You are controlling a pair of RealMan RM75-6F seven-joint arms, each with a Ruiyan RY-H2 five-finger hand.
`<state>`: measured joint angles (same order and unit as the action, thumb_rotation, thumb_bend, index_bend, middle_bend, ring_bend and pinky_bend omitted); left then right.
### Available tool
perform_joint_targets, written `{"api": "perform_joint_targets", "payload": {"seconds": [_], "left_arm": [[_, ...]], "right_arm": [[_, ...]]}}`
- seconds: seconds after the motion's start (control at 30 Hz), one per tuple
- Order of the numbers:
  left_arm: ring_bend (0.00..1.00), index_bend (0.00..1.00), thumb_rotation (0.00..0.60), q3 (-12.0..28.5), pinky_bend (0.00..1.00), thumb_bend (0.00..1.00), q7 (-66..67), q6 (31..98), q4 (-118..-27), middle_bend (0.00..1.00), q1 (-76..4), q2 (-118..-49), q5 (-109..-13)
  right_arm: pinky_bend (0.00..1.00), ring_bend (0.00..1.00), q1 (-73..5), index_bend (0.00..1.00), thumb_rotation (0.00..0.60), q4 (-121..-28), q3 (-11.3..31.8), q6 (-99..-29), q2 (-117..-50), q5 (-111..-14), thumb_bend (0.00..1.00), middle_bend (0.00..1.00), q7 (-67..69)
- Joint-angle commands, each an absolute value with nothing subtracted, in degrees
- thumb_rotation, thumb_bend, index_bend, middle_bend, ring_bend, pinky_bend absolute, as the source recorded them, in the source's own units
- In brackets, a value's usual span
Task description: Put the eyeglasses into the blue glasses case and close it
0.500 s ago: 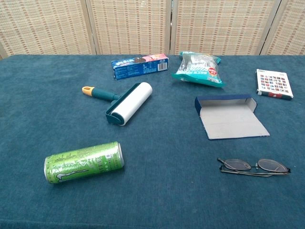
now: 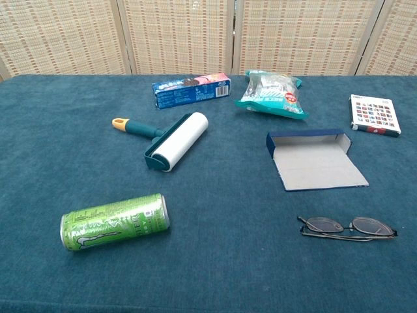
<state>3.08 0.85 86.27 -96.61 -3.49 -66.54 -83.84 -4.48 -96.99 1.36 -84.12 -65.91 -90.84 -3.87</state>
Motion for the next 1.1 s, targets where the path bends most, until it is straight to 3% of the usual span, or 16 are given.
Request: {"api": "perform_joint_targets", "payload": {"seconds": [0.03,0.4,1.1], "left_arm": [[0.00,0.00,0.600,3.06,0.00,0.40,0.87,86.28,-96.58,0.00,-3.46,-66.56,-83.81],[0.00,0.00,0.600,2.76,0.00,0.40,0.19,86.44,-96.09,0.00,-3.04,-66.74,-83.74],[0.00,0.00,0.600,2.64,0.00,0.40,-2.02,86.78,-94.40,0.00,-2.30,-66.82,-83.54]], "right_arm": [[0.05,0.02,-5.57,0.18,0.600,-97.59,0.74,-82.33,-65.99,-91.87,0.21,0.18,-4.69],[0.05,0.02,-11.03,0.35,0.600,-97.28,-0.85,-72.59,-70.64,-93.20,0.21,0.16,-8.52],[0.05,0.02,-18.85,0.39,0.600,-92.70,0.49,-59.39,-80.03,-84.78,0.22,0.16,-15.38]]}}
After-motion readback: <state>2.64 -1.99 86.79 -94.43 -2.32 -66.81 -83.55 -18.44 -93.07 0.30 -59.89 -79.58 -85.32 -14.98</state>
